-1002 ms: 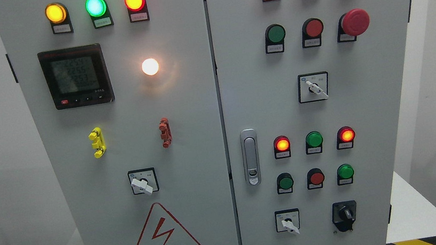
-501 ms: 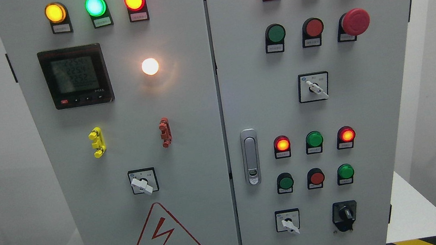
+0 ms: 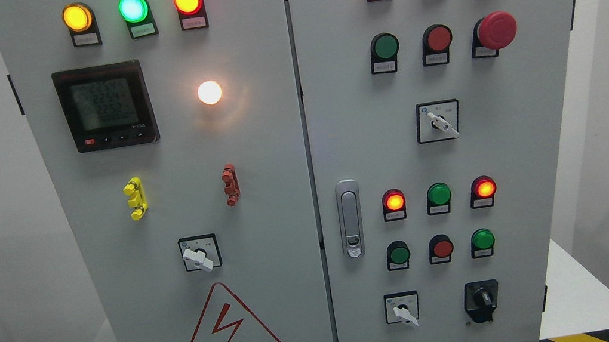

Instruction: Trip black knob to open circuit

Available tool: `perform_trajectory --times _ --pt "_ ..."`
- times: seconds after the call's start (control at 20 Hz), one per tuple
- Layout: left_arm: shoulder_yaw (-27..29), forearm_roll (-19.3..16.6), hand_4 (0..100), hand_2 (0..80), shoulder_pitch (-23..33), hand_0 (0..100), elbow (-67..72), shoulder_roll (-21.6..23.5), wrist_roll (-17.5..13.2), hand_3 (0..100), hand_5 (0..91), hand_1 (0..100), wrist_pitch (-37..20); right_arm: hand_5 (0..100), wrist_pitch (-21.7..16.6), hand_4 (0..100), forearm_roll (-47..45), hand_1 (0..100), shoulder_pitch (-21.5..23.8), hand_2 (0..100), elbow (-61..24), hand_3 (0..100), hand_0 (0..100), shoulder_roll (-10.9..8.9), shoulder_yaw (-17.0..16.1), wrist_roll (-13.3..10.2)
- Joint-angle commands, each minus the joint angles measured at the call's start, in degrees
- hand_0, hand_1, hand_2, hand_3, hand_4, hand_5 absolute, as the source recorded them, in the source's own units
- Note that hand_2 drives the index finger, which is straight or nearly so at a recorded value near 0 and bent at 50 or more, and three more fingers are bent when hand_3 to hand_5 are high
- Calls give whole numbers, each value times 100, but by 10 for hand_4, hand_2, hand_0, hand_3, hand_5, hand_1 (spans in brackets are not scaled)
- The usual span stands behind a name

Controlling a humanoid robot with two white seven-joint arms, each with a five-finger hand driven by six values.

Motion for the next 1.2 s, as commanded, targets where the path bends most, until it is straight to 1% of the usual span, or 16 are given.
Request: perform_trajectory --times 0.0,0.05,0.15,0.25,0.35,0.4,0.5,0.55,0.6,0.8,0.9,0.95,1.05,1.15 --pt "0 -184 0 0 -44 120 0 -8 3 0 0 389 2 939 231 899 225 757 -411 398 144 819 118 215 428 -219" --pt "0 -193 0 0 -44 120 0 0 3 0 0 389 2 939 310 900 251 759 -463 398 214 820 120 224 463 -272" --pt "0 -185 0 0 -44 120 0 0 3 0 0 389 2 940 486 901 278 759 -560 404 285 824 121 312 568 -317" --pt "0 -184 0 0 -44 120 0 1 3 0 0 389 2 940 574 903 278 763 -639 407 355 828 123 321 630 -369" --pt "0 -184 0 0 -44 120 0 0 3 0 0 389 2 939 592 901 295 759 -675 403 417 823 202 338 700 -475" --pt "0 -193 0 0 -44 120 0 1 3 0 0 389 2 939 601 899 339 759 -675 406 452 820 238 338 753 -484" --pt "0 -184 0 0 -44 120 0 1 3 0 0 389 2 938 714 896 418 764 -692 413 496 818 258 347 806 -484" --pt "0 -193 0 0 -44 120 0 1 3 0 0 389 2 938 750 895 418 766 -710 413 505 818 267 391 832 -484" --pt "0 -193 0 0 -44 120 0 1 3 0 0 389 2 938 759 895 418 769 -727 413 523 818 272 452 859 -484" --pt "0 -185 0 0 -44 120 0 0 3 0 0 389 2 938 768 895 524 773 -868 415 751 819 276 531 912 -510" --pt "0 -193 0 0 -44 120 0 1 3 0 0 389 2 937 908 894 524 777 -938 414 847 818 281 540 947 -528" --pt "0 -193 0 0 -44 120 0 1 3 0 0 389 2 937 978 894 524 783 -964 413 900 817 287 540 973 -563" --pt "0 -193 0 0 -44 120 0 0 3 0 0 389 2 937 1005 893 524 795 -1070 410 1041 817 290 540 965 -712" --pt "0 -193 0 0 -44 120 0 -8 3 0 0 389 2 937 1005 893 524 804 -1105 408 1085 816 283 540 964 -739"
